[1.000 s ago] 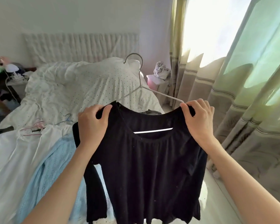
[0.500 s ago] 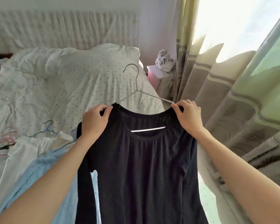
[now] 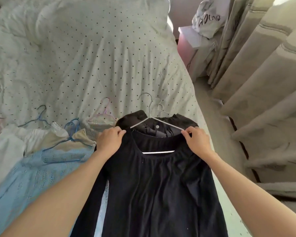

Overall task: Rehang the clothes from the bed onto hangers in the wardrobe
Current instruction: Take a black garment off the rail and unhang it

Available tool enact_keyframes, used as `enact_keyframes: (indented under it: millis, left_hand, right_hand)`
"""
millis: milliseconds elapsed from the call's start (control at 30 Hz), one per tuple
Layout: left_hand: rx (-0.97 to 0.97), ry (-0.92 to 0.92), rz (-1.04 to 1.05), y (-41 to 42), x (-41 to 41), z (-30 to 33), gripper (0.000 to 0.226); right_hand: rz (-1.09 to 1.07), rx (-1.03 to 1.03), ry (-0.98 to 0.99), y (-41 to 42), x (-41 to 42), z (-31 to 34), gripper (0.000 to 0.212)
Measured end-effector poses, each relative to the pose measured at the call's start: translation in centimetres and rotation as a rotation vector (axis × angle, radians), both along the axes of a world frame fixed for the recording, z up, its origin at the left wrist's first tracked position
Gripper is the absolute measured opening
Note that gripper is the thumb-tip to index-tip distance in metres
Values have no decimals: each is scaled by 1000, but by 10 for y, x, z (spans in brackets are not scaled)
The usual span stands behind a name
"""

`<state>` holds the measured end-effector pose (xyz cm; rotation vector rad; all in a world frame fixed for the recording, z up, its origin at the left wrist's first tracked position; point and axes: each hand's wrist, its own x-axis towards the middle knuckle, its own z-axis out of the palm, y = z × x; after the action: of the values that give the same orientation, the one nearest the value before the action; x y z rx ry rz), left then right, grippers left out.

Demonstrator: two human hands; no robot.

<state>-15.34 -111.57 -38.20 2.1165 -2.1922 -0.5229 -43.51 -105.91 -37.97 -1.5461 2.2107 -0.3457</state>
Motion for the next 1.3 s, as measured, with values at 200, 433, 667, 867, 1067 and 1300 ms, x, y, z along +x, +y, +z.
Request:
enact_keyframes:
  millis: [200, 433, 667, 867, 1067, 1300]
  left_hand:
    - [42, -31, 26, -28, -14, -43, 33]
    - [283, -83, -140, -21, -20, -68, 41]
    - [69, 49, -274, 56, -35, -56, 52]
    - [48, 41, -442, 154, -45, -35, 51]
    - [40, -2, -596, 236, -35, -1, 53]
    - [83, 26, -892, 321, -3, 17, 55]
  right_hand:
    - [-31, 34, -21, -26, -9, -50, 32]
    - [21, 62, -39, -19, -17, -71, 35]
    - [154, -39, 99, 51, -13, -54, 48]
    - [102, 120, 95, 152, 7, -23, 56]
    - [-9, 158, 123, 268, 40, 22, 65]
    - [-380, 190, 191, 419, 112, 37, 61]
